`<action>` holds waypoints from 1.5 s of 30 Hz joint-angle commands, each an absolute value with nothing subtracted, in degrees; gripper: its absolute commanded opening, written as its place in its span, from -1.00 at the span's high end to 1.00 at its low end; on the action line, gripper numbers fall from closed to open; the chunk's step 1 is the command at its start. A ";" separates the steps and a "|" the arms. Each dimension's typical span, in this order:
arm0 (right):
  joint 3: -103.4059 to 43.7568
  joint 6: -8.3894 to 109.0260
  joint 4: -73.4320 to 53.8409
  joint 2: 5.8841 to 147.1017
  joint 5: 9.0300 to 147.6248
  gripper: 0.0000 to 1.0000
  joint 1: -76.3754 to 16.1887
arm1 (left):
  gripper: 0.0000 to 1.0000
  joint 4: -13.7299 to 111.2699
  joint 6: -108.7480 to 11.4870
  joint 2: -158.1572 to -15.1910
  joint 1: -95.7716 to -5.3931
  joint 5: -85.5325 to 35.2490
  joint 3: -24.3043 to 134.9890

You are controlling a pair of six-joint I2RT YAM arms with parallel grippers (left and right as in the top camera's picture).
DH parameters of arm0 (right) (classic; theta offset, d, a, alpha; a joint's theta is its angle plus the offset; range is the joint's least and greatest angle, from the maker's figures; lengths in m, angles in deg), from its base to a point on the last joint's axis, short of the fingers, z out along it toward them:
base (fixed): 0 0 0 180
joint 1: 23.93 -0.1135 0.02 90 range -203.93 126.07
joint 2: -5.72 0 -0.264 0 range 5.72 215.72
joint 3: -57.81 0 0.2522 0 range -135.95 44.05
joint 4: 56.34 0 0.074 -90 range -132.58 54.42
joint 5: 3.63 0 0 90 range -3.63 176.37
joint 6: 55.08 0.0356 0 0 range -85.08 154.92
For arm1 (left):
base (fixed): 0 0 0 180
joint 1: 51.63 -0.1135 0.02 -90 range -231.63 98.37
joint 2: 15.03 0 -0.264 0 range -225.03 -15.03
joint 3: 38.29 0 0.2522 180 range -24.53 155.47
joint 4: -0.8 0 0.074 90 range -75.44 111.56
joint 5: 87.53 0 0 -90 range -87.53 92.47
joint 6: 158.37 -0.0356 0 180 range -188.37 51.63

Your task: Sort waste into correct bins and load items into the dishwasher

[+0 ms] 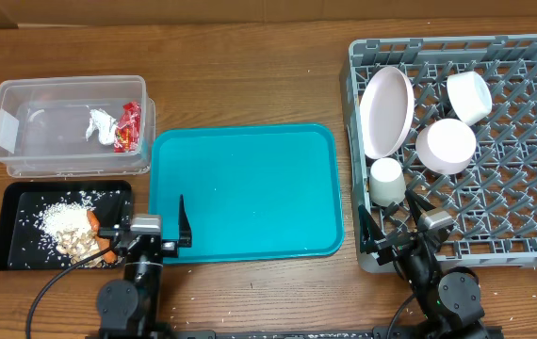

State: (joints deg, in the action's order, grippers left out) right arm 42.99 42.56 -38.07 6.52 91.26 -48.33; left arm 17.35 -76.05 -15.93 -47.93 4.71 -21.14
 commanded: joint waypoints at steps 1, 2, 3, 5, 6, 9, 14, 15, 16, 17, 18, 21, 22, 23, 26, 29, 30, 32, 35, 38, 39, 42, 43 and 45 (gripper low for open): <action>43.58 42.36 -38.44 5.88 91.43 -1.00 -48.29 | -1.00 17.44 -75.92 -15.21 -48.23 4.06 -24.33; 43.58 42.34 -38.44 5.88 91.43 -1.00 -48.29 | -1.00 18.57 -76.07 -15.21 -48.25 4.39 -24.26; 43.58 42.34 -38.44 5.88 91.43 -1.00 -48.29 | -1.00 18.75 -76.07 -15.21 -48.25 4.34 -24.26; 43.58 42.34 -38.44 5.88 91.43 -1.00 -48.29 | -1.00 18.75 -76.07 -15.21 -48.25 4.32 -24.26; 43.58 42.34 -38.44 5.88 91.43 -1.00 -48.29 | -1.00 18.75 -76.07 -15.21 -48.25 4.32 -24.26; 43.58 42.34 -38.44 5.88 91.43 -1.00 -48.29 | -1.00 18.75 -76.07 -15.23 -48.25 4.32 -24.26; 43.58 42.34 -38.44 5.88 91.43 -1.00 -48.29 | -1.00 18.75 -76.07 -15.28 -48.25 4.32 -24.26; 43.58 42.34 -38.44 5.88 91.43 -1.00 -48.29 | -1.00 18.77 -76.07 -15.28 -48.25 4.34 -24.26; 43.58 42.34 -38.44 5.88 91.43 -1.00 -48.29 | -1.00 18.75 -76.07 -15.28 -48.25 4.32 -24.26; 43.58 42.34 -38.44 5.88 91.43 -1.00 -48.29 | -1.00 18.75 -76.07 -15.28 -48.25 4.32 -24.26; 43.58 42.34 -38.44 5.88 91.43 -1.00 -48.29 | -1.00 18.75 -76.07 -15.28 -48.25 4.32 -24.26; 43.58 42.34 -38.44 5.88 91.43 -1.00 -48.29 | -1.00 18.77 -76.07 -15.28 -48.25 4.32 -24.26; 43.58 42.34 -38.44 5.88 91.43 -1.00 -48.29 | -1.00 18.75 -76.07 -15.28 -48.25 4.32 -24.26; 43.58 42.34 -38.44 5.88 91.41 -1.00 -48.29 | -1.00 18.75 -76.07 -15.28 -48.25 4.32 -24.26; 43.58 42.36 -38.44 5.88 91.43 -1.00 -48.29 | -1.00 18.75 -76.07 -15.28 -48.25 4.32 -24.26; 43.58 42.34 -38.44 5.88 91.43 -1.00 -48.29 | -1.00 18.75 -76.07 -15.28 -48.25 4.34 -24.26; 43.58 42.34 -38.44 5.88 91.43 -1.00 -48.29 | -1.00 18.75 -76.07 -15.28 -48.25 4.32 -24.26; 43.58 42.34 -38.44 5.88 91.43 -1.00 -48.29 | -1.00 18.75 -76.07 -15.28 -48.25 4.32 -24.26; 43.58 42.34 -38.44 5.88 91.43 -1.00 -48.29 | -1.00 18.77 -76.07 -15.28 -48.25 4.34 -24.26; 43.58 42.34 -38.44 5.88 91.43 -1.00 -48.29 | -1.00 18.75 -76.07 -15.28 -48.25 4.32 -24.26; 43.58 42.34 -38.44 5.88 91.43 -1.00 -48.29 | -1.00 18.75 -76.07 -15.28 -48.25 4.32 -24.26; 43.58 42.34 -38.44 5.88 91.43 -1.00 -48.29 | -1.00 18.75 -76.07 -15.28 -48.25 4.32 -24.26; 43.58 42.34 -38.44 5.88 91.43 -1.00 -48.29 | -1.00 18.75 -76.07 -15.28 -48.25 4.32 -24.26; 43.58 42.34 -38.44 5.88 91.43 -1.00 -48.29 | -1.00 18.77 -76.07 -15.28 -48.25 4.32 -24.26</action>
